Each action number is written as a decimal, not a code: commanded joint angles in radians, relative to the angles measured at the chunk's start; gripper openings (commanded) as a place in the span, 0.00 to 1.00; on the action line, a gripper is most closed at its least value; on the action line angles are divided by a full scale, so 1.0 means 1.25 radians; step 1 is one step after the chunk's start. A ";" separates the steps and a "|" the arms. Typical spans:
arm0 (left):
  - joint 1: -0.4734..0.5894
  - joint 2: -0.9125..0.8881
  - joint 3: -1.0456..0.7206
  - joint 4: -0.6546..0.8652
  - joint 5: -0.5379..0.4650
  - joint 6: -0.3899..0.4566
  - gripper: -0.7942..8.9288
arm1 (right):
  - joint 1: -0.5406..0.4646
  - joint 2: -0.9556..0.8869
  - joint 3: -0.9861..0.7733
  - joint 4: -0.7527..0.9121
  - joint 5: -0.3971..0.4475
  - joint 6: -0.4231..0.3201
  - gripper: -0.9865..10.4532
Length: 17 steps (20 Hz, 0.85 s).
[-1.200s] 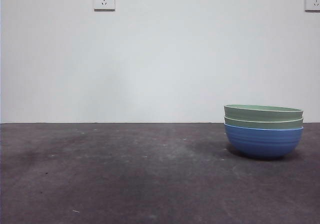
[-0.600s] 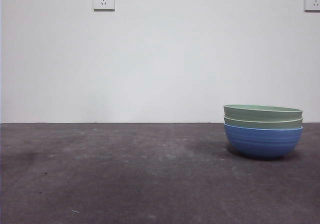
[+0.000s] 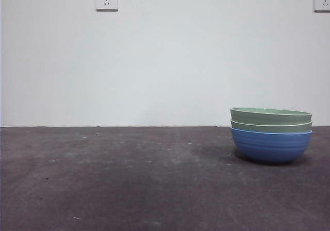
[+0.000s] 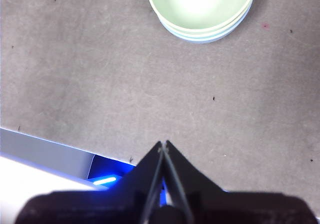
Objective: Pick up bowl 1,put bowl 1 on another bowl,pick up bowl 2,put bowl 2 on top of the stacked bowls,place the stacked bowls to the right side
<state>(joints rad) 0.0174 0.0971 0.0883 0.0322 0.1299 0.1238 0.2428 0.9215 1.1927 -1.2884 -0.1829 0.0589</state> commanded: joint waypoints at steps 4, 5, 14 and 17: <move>0.003 -0.026 -0.061 -0.005 -0.002 0.003 0.08 | 0.001 0.000 -0.006 0.000 0.002 -0.004 0.09; 0.003 -0.034 -0.063 -0.023 -0.002 0.003 0.08 | 0.001 0.000 -0.006 0.000 0.002 -0.004 0.09; 0.003 -0.076 -0.067 -0.162 0.004 -0.022 0.08 | 0.001 0.000 -0.006 0.000 0.002 -0.004 0.09; 0.003 -0.076 -0.067 -0.164 0.002 -0.022 0.08 | 0.001 0.000 -0.006 0.000 0.002 -0.004 0.09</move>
<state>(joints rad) 0.0177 0.0048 0.0185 -0.1757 0.1329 0.1040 0.2428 0.9215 1.1927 -1.2884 -0.1825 0.0593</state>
